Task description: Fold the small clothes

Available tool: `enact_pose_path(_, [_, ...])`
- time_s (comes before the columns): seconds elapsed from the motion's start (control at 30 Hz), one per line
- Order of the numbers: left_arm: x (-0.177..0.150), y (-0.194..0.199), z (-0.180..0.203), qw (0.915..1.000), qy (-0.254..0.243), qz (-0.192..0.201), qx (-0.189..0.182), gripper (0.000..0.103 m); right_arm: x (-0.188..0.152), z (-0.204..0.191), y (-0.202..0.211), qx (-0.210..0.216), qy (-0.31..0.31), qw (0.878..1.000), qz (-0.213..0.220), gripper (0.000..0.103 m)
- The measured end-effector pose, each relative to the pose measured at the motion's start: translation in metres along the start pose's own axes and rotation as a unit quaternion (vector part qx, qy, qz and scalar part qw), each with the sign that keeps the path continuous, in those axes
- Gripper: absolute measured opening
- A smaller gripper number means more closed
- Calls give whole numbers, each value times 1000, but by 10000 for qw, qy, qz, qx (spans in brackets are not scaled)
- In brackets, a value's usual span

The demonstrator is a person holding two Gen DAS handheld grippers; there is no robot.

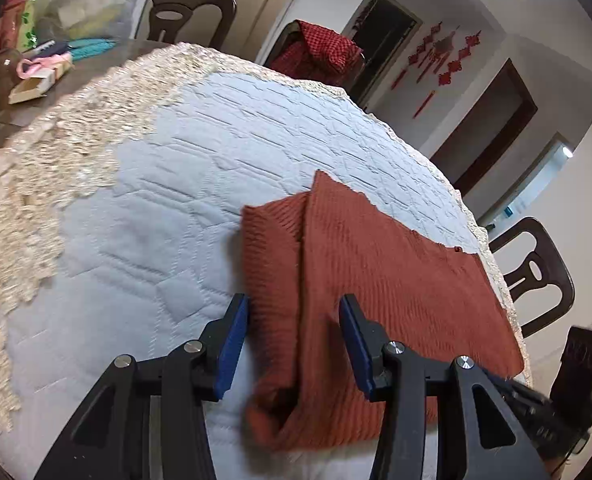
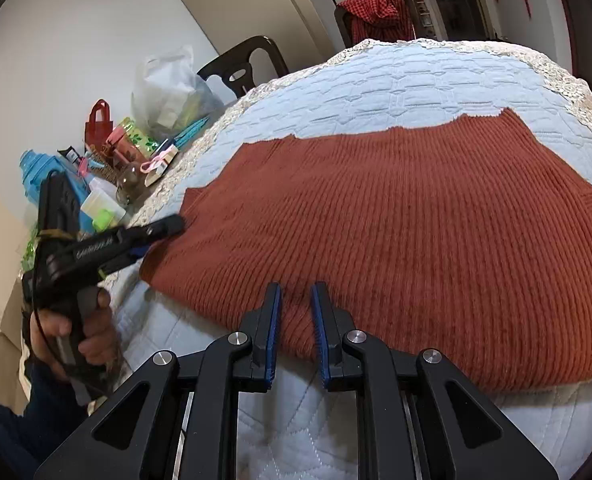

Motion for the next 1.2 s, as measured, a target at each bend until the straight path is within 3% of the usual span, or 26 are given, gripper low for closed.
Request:
enact_pose_path(0.27, [-2, -2, 4, 9996, 166, -51, -200, 52, -6, 0, 6, 76, -89, 9999, -19, 16])
enact_pose_path(0.5, [-11, 2, 9, 9998, 66, -20, -184, 52, 14, 7, 0, 82, -218, 9996, 132, 16])
enact_pose_path(0.63, [-8, -1, 6, 10000, 38, -26, -57, 32, 31, 14, -13, 41, -289, 9994, 168, 16])
enact_pose_path(0.73, [-6, -2, 4, 9997, 119, -105, -209, 23, 39, 20, -17, 93, -450, 9988, 175, 16])
enact_pose_path(1.0, [3, 11, 14, 9977, 210, -32, -638, 20, 19, 20, 7, 153, -454, 9986, 219, 16])
enact_pose_path(1.2, [23, 30, 56, 9948, -68, 167, -1003, 19, 17, 44, 30, -99, -676, 9968, 421, 16])
Point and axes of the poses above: each gripper's, at about its wrist camera, not at the fingertips, and y roughly against the way its jaws point, z to its right, x to its top, the point moved 7 cm from there along -y, roughly the way its jaws point, and after that the axes turned 4 degrees about x, right-handed, at the moved point
